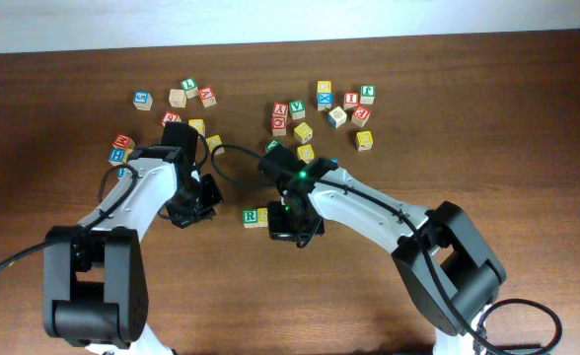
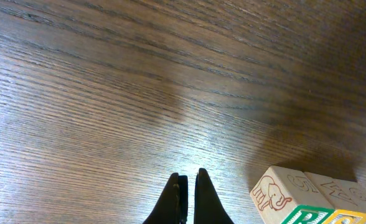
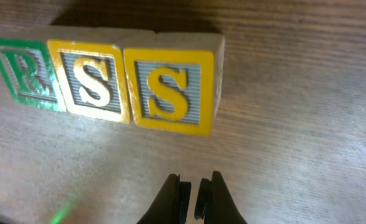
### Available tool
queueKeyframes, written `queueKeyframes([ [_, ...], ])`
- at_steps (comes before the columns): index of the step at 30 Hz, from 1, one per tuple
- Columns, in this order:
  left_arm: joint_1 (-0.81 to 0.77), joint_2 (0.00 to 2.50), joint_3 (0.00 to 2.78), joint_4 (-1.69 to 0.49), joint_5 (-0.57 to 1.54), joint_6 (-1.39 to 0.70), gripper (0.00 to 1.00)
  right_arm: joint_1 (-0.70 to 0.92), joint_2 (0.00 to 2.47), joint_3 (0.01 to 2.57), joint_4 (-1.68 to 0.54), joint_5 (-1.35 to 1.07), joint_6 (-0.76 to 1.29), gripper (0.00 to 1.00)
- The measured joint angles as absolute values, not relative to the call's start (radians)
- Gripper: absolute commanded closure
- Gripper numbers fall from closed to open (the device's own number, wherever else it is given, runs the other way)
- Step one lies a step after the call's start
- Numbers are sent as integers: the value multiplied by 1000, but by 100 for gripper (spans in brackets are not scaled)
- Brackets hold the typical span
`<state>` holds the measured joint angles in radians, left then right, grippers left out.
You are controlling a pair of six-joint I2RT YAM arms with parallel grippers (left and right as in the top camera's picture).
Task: Spell out RSS
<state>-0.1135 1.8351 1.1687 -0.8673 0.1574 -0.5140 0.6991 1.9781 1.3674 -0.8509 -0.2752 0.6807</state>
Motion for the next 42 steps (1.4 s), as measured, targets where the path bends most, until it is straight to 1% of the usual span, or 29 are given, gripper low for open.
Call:
queueKeyframes([
  [5, -113, 1835, 1169, -871, 157, -514, 100, 652, 1949, 1374, -890, -247, 679, 96],
  [10, -113, 1835, 1169, -871, 157, -514, 100, 588, 1946, 1375, -878, -218, 665, 96],
  [25, -131, 1835, 1155, -878, 158, -514, 100, 604, 1995, 1375, -805, -223, 651, 96],
  [32, -192, 1837, 1073, -759, 189, -517, 100, 604, 1995, 1375, -799, -230, 651, 96],
  [42, -194, 1840, 1063, -688, 237, -517, 100, 604, 1995, 1375, -794, -235, 652, 96],
])
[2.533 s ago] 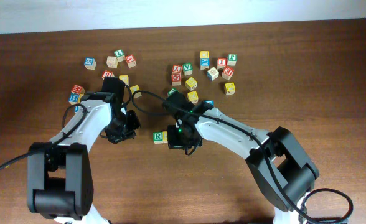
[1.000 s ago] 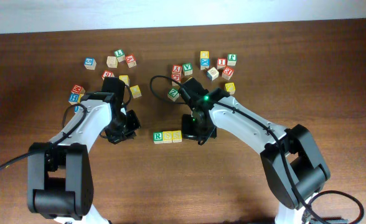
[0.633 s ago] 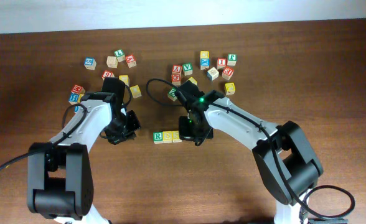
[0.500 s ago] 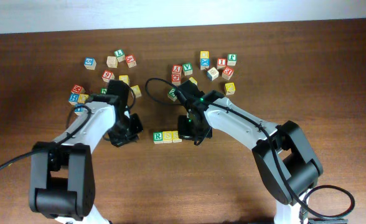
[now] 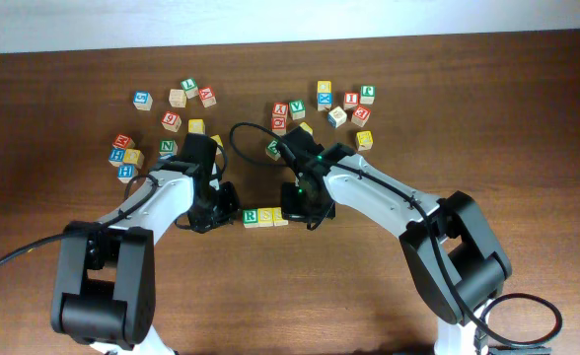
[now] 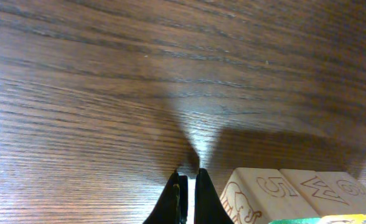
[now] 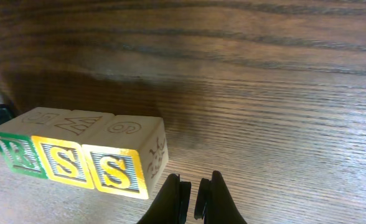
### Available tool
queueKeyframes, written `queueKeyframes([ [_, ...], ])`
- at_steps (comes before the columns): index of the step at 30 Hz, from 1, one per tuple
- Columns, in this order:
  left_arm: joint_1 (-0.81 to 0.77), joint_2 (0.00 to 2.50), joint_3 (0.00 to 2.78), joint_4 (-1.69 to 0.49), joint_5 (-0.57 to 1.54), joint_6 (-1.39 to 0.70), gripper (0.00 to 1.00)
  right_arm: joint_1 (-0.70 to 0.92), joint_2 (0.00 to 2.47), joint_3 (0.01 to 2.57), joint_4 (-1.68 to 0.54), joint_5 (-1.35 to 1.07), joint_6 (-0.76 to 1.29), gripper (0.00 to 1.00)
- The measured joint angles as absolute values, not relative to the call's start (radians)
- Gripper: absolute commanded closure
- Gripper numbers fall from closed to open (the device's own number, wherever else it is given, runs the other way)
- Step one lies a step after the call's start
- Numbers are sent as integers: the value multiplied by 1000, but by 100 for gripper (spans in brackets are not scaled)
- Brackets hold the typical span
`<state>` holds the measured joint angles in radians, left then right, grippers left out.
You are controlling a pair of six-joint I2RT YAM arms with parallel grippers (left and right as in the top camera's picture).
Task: Spell out RSS
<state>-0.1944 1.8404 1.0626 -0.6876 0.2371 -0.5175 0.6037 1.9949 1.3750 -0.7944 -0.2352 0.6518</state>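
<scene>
Three wooden blocks stand in a row touching each other: a green R (image 5: pixel 251 216) (image 7: pixel 18 154), a yellow S (image 5: pixel 266 216) (image 7: pixel 61 163) and a second yellow S (image 5: pixel 281 216) (image 7: pixel 117 169). The left wrist view catches the row's plain back faces (image 6: pixel 264 196) at the lower right. My left gripper (image 5: pixel 233 211) (image 6: pixel 187 186) is shut and empty, low on the table just left of the R. My right gripper (image 5: pixel 297 209) (image 7: pixel 193 194) is shut on nothing, just right of the last S.
Several loose letter blocks lie scattered at the back: one group at the left (image 5: pixel 124 153), one further back (image 5: pixel 183 94), and one at the right (image 5: pixel 331 106). The brown wooden table (image 5: pixel 389 286) ends at a pale strip along the far edge.
My left gripper has moved right, from well left of the row to close beside the R. My right gripper has moved from in front of the row to its right end. The row stays put.
</scene>
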Motion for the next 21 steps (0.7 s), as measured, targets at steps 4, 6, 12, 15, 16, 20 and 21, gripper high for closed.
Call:
queueKeyframes([
  [4, -195, 1840, 1062, -685, 255, -517, 100, 604, 1995, 1375, -782, -246, 653, 96],
  [6, -197, 1840, 1062, -685, 258, -517, 100, 604, 1995, 1375, -781, -252, 654, 96],
  [12, -212, 1840, 1062, -683, 259, -517, 100, 604, 1995, 1375, -780, -252, 654, 96],
  [15, -218, 1840, 1062, -683, 260, -517, 100, 604, 1995, 1375, -780, -253, 655, 96],
  [16, -218, 1840, 1062, -683, 260, -517, 100, 605, 1995, 1374, -772, -253, 655, 96],
  [20, -219, 1840, 1062, -683, 266, -517, 100, 618, 1995, 1374, -747, -262, 655, 96],
  [21, -219, 1840, 1062, -684, 265, -517, 100, 623, 1995, 1374, -747, -261, 656, 96],
])
